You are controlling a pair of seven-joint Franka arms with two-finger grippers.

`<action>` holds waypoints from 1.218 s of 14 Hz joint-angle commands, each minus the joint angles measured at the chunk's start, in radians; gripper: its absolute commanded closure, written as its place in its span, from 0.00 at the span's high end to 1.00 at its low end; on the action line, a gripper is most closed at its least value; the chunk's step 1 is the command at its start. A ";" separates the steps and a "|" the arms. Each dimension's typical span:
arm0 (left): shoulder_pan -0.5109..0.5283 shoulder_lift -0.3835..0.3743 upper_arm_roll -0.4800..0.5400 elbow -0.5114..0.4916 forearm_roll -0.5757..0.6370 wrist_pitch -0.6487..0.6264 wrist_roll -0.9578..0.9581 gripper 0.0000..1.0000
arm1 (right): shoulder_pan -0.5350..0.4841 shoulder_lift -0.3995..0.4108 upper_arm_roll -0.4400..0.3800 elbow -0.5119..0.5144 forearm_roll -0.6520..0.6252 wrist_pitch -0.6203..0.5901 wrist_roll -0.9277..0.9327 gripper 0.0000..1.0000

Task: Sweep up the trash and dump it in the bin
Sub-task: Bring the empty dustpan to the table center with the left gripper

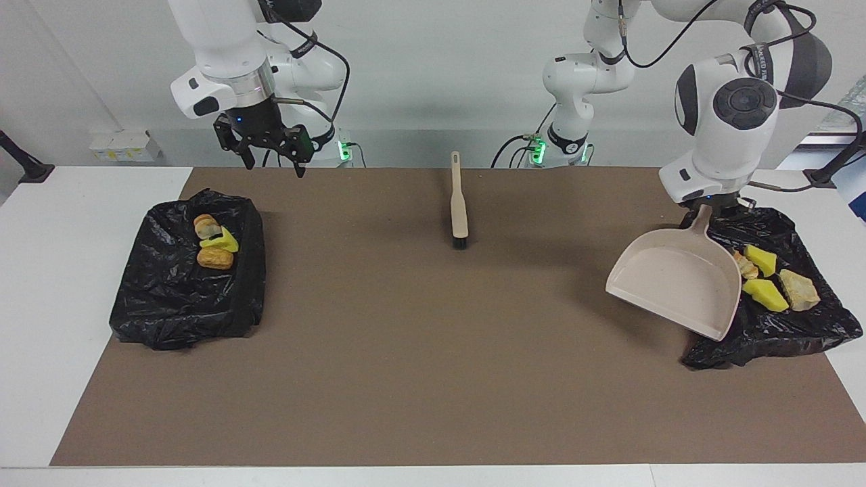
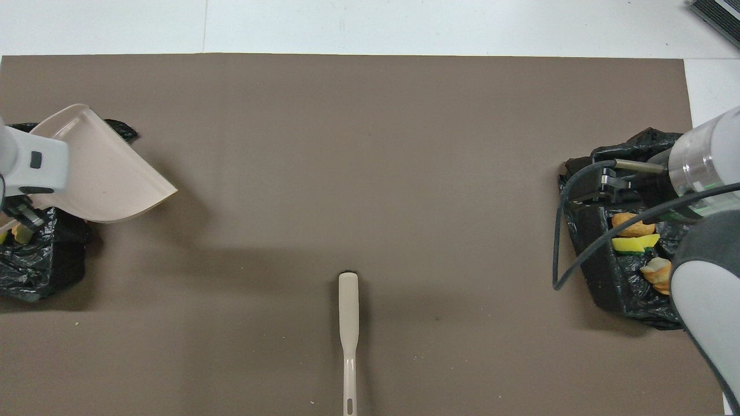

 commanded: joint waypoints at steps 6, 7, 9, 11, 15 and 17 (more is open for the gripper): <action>-0.267 -0.032 0.014 -0.024 -0.300 0.080 -0.617 0.00 | -0.022 -0.028 0.008 -0.036 0.021 0.026 -0.035 1.00; -0.296 -0.032 0.014 -0.024 -0.329 0.110 -0.705 0.00 | -0.022 -0.028 0.008 -0.036 0.021 0.025 -0.035 1.00; -0.356 -0.032 0.014 -0.024 -0.363 0.149 -0.794 0.00 | -0.025 -0.028 0.006 -0.036 0.021 0.022 -0.041 1.00; -0.417 -0.018 0.014 -0.029 -0.371 0.201 -0.869 0.00 | -0.024 -0.028 0.008 -0.036 0.021 0.022 -0.040 1.00; -0.519 0.087 0.016 -0.031 -0.371 0.313 -0.981 0.00 | -0.023 -0.028 0.006 -0.036 0.021 0.022 -0.040 1.00; -0.548 0.143 0.016 -0.040 -0.369 0.386 -1.003 0.00 | -0.023 -0.028 0.006 -0.036 0.021 0.022 -0.036 1.00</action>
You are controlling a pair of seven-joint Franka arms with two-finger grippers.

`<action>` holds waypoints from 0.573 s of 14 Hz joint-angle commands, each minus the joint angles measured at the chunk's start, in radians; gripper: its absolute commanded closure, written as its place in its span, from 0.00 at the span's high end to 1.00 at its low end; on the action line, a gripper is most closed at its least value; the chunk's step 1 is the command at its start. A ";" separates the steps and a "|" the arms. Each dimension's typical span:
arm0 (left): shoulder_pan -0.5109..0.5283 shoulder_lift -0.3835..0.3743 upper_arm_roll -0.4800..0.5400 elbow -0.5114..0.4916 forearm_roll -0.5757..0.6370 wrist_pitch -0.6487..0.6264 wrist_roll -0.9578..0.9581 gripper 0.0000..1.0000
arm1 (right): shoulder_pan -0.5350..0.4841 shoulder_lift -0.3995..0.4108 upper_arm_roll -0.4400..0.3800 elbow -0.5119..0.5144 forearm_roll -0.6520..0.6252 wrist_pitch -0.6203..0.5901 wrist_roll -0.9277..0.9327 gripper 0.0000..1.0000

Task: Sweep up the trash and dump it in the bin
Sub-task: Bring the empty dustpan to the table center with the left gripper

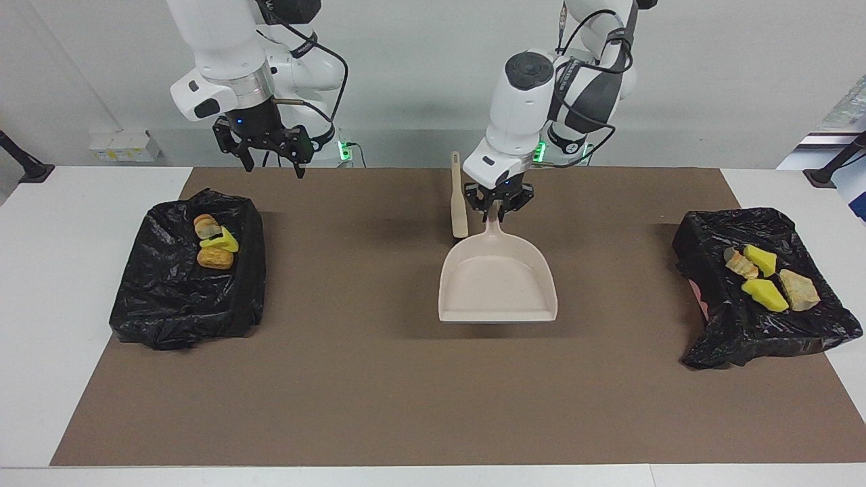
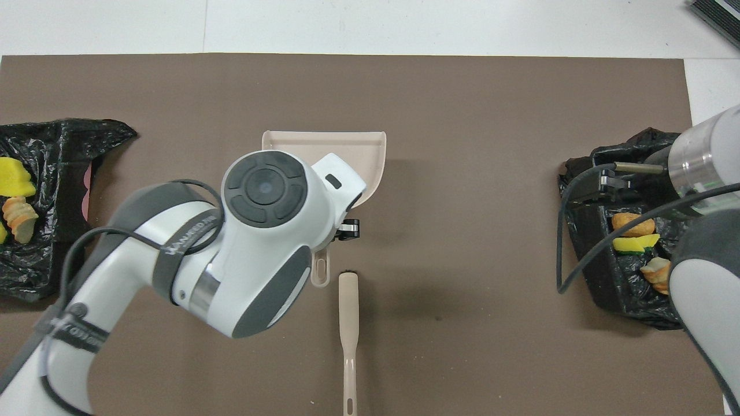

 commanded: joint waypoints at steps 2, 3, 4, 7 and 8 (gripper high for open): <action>-0.058 0.088 0.021 -0.020 -0.014 0.118 -0.027 0.00 | -0.022 -0.028 0.006 -0.033 0.021 0.021 -0.032 1.00; -0.058 0.089 0.021 -0.049 -0.014 0.160 -0.027 0.00 | -0.022 -0.028 0.006 -0.033 0.021 0.020 -0.032 1.00; -0.058 0.089 0.020 -0.072 -0.014 0.198 -0.027 0.00 | -0.022 -0.028 0.006 -0.033 0.021 0.020 -0.032 1.00; -0.056 0.079 0.020 -0.141 -0.014 0.303 -0.058 0.00 | -0.022 -0.028 0.006 -0.033 0.021 0.021 -0.032 1.00; -0.052 0.075 0.020 -0.159 -0.014 0.310 -0.047 0.09 | -0.022 -0.028 0.008 -0.033 0.021 0.021 -0.032 1.00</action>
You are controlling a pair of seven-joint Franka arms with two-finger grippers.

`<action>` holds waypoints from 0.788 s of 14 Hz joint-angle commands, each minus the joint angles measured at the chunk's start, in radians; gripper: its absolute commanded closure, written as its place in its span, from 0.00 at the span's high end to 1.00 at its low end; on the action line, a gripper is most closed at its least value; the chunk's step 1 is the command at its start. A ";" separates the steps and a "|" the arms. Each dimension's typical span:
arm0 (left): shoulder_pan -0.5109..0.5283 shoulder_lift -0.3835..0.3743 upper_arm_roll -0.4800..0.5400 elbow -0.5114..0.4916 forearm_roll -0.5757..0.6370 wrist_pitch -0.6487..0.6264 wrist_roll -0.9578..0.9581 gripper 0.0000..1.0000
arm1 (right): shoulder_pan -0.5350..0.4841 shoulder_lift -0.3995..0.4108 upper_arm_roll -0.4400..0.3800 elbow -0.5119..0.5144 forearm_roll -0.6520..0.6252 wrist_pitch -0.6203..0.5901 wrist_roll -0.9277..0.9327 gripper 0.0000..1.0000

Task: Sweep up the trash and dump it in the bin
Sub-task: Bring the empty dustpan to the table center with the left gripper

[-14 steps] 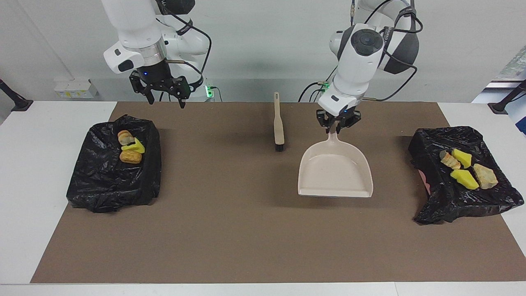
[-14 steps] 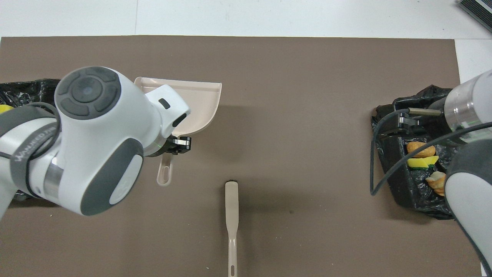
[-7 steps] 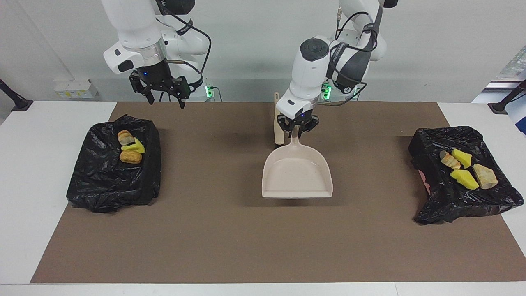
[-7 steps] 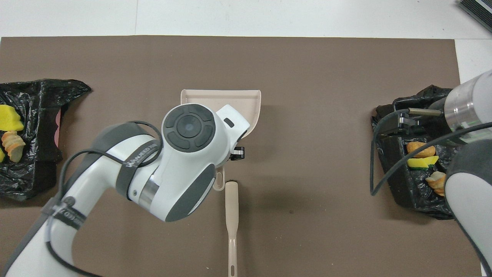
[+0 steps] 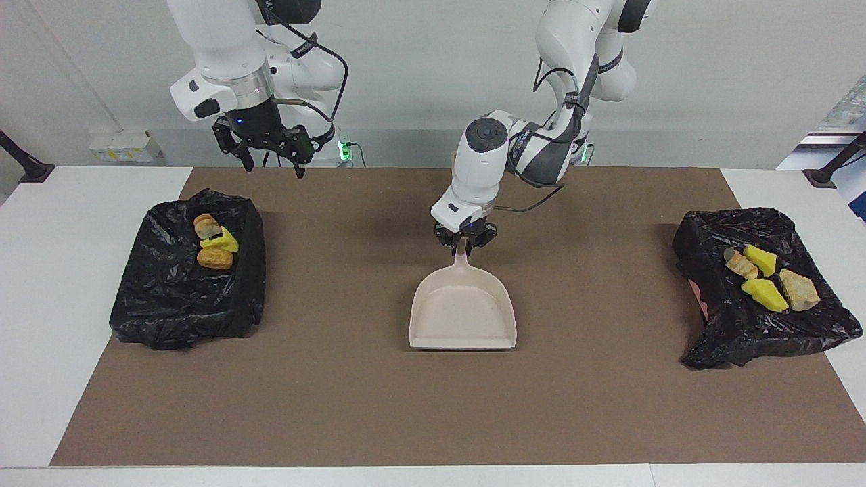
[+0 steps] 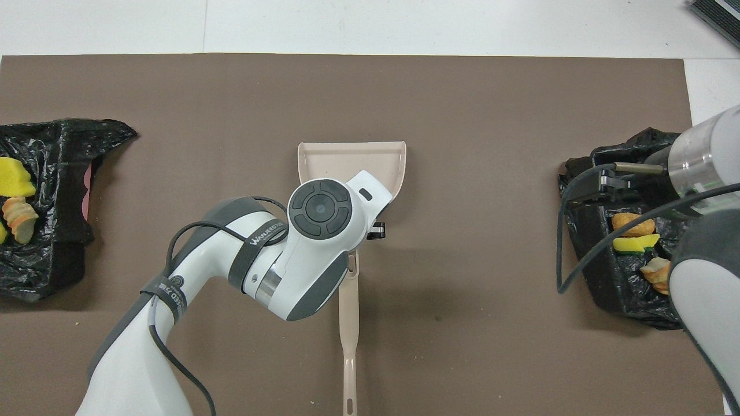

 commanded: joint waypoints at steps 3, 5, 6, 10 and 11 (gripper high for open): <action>-0.005 -0.040 0.018 -0.049 -0.014 0.045 -0.021 1.00 | -0.021 -0.028 0.008 -0.033 0.021 0.021 -0.032 1.00; 0.003 -0.054 0.032 -0.043 -0.012 0.010 -0.011 1.00 | -0.021 -0.028 0.008 -0.033 0.021 0.021 -0.032 1.00; 0.020 -0.065 0.038 -0.037 -0.009 -0.001 -0.009 1.00 | -0.021 -0.028 0.006 -0.031 0.021 0.021 -0.032 1.00; 0.153 -0.080 0.040 0.024 -0.009 -0.036 0.038 1.00 | -0.021 -0.028 0.008 -0.031 0.021 0.021 -0.032 1.00; 0.173 -0.080 0.041 0.046 -0.009 -0.073 0.085 1.00 | -0.021 -0.028 0.008 -0.031 0.021 0.021 -0.032 1.00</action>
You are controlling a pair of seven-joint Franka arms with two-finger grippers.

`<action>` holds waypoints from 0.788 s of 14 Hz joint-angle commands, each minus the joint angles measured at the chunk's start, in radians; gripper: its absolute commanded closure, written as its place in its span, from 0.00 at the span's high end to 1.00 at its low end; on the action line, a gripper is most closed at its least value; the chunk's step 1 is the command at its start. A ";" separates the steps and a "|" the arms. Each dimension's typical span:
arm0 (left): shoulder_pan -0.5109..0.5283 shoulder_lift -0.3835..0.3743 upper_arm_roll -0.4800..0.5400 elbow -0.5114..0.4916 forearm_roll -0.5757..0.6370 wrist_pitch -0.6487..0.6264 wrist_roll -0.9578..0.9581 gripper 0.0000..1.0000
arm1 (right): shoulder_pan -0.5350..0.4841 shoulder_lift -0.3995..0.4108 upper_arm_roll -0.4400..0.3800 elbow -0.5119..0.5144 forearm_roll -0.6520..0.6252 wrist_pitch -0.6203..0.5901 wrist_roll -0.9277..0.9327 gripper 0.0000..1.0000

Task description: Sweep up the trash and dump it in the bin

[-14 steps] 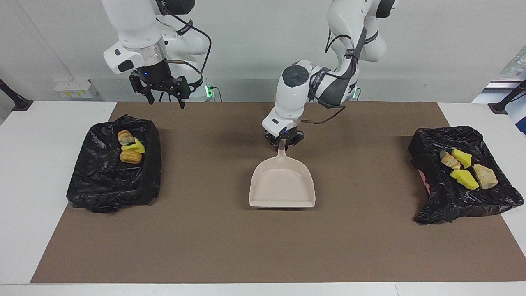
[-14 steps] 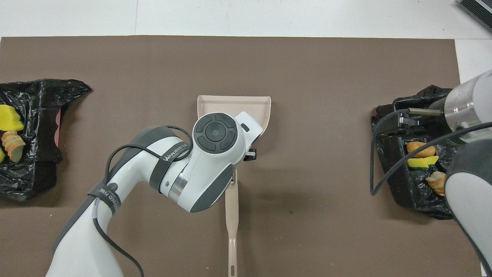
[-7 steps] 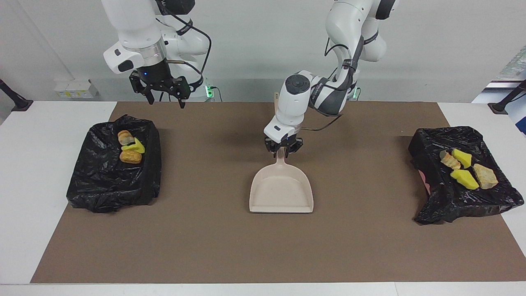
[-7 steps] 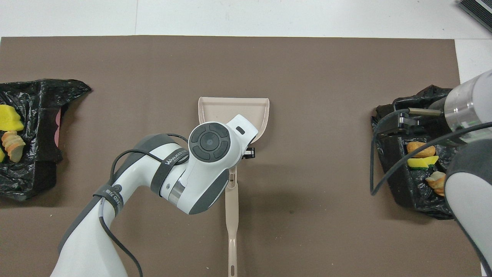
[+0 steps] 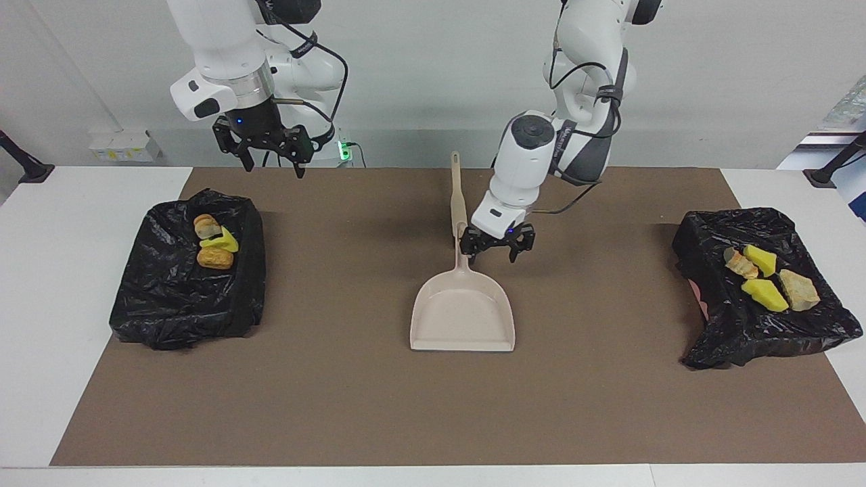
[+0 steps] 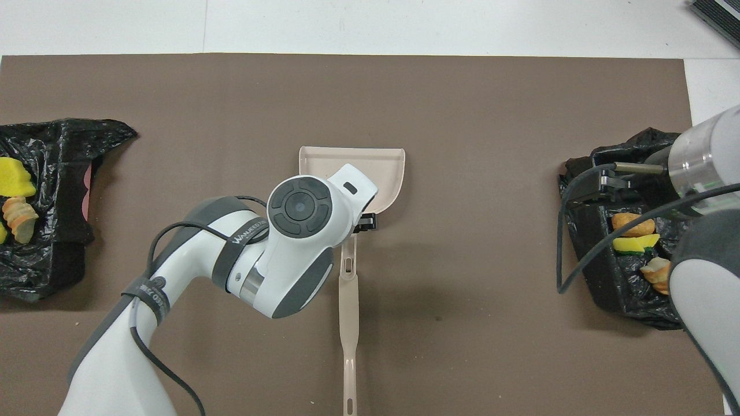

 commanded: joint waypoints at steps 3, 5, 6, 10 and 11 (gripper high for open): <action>0.162 -0.016 -0.007 0.118 -0.012 -0.205 0.295 1.00 | -0.021 -0.027 0.006 -0.029 0.021 0.018 -0.032 1.00; 0.230 -0.045 -0.004 0.137 -0.012 -0.262 0.392 1.00 | -0.021 -0.027 0.008 -0.028 0.021 0.017 -0.030 1.00; 0.270 -0.058 -0.004 0.138 -0.012 -0.282 0.436 1.00 | -0.021 -0.027 0.008 -0.028 0.021 0.015 -0.030 1.00; 0.403 -0.127 -0.002 0.148 -0.012 -0.382 0.620 1.00 | -0.018 -0.027 0.008 -0.026 0.019 0.010 -0.029 1.00; 0.443 -0.144 -0.002 0.146 -0.012 -0.405 0.667 1.00 | -0.018 -0.027 0.008 -0.025 0.019 0.010 -0.029 1.00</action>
